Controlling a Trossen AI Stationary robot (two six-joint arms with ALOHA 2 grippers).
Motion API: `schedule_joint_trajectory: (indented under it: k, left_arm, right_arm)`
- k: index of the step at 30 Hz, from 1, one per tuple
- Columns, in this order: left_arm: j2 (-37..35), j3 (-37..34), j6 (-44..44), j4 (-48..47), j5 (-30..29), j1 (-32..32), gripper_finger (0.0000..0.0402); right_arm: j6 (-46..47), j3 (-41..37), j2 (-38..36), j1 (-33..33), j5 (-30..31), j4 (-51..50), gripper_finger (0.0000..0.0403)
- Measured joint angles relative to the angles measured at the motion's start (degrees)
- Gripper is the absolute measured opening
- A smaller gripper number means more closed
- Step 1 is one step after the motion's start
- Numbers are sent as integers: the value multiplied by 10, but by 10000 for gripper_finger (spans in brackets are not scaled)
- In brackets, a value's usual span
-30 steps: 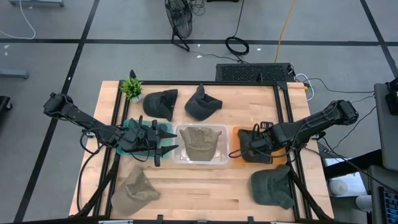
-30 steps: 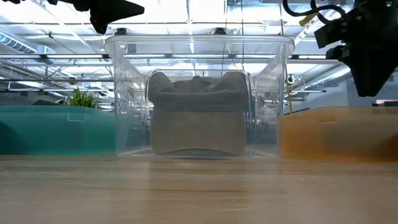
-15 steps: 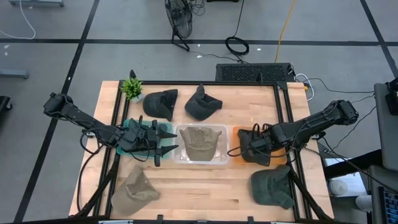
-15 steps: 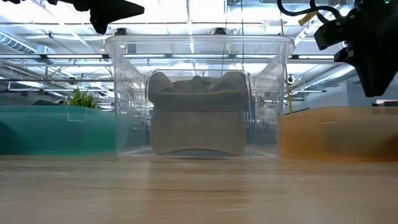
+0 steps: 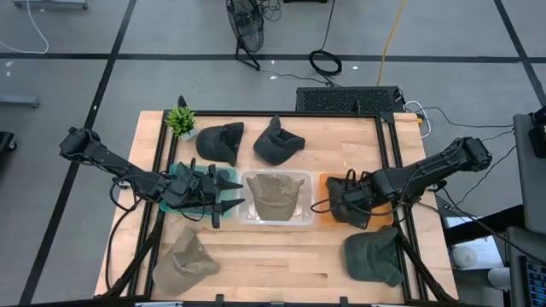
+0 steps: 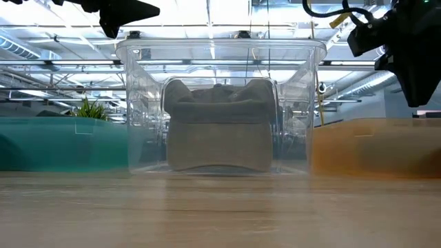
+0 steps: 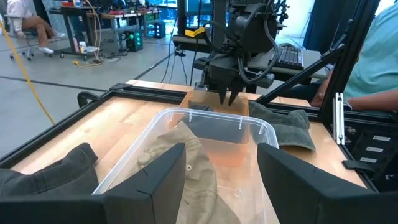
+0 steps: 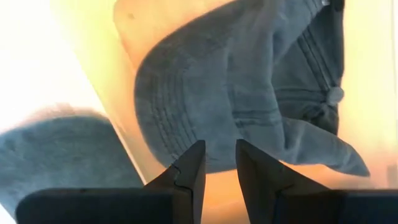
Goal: Pick & Place hat
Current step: Put the green cap into the green bin
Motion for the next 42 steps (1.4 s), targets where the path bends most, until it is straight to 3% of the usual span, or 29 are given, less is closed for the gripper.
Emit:
schedule_joint_trajectory:
  k: [10,19,25,31,38,42]
  left_arm:
    - [0,0,5,0,0,0,211]
    - [0,0,18,-4,-2,0,211]
    - [0,0,13,-3,-10,0,211]
    - [0,0,5,-3,-10,0,211]
    - [0,0,4,-1,-10,0,211]
    - [0,0,-1,1,-10,0,211]
  right_arm:
    - [49,7,-16,-5,31,41,58]
    - [-4,10,-116,5,61,134,19]
    - [-35,-40,-141,27,57,236,13]
    - [52,-60,-133,45,-6,266,12]
    - [137,-10,-82,143,14,254,1]
    - [256,22,-43,184,-15,212,1]
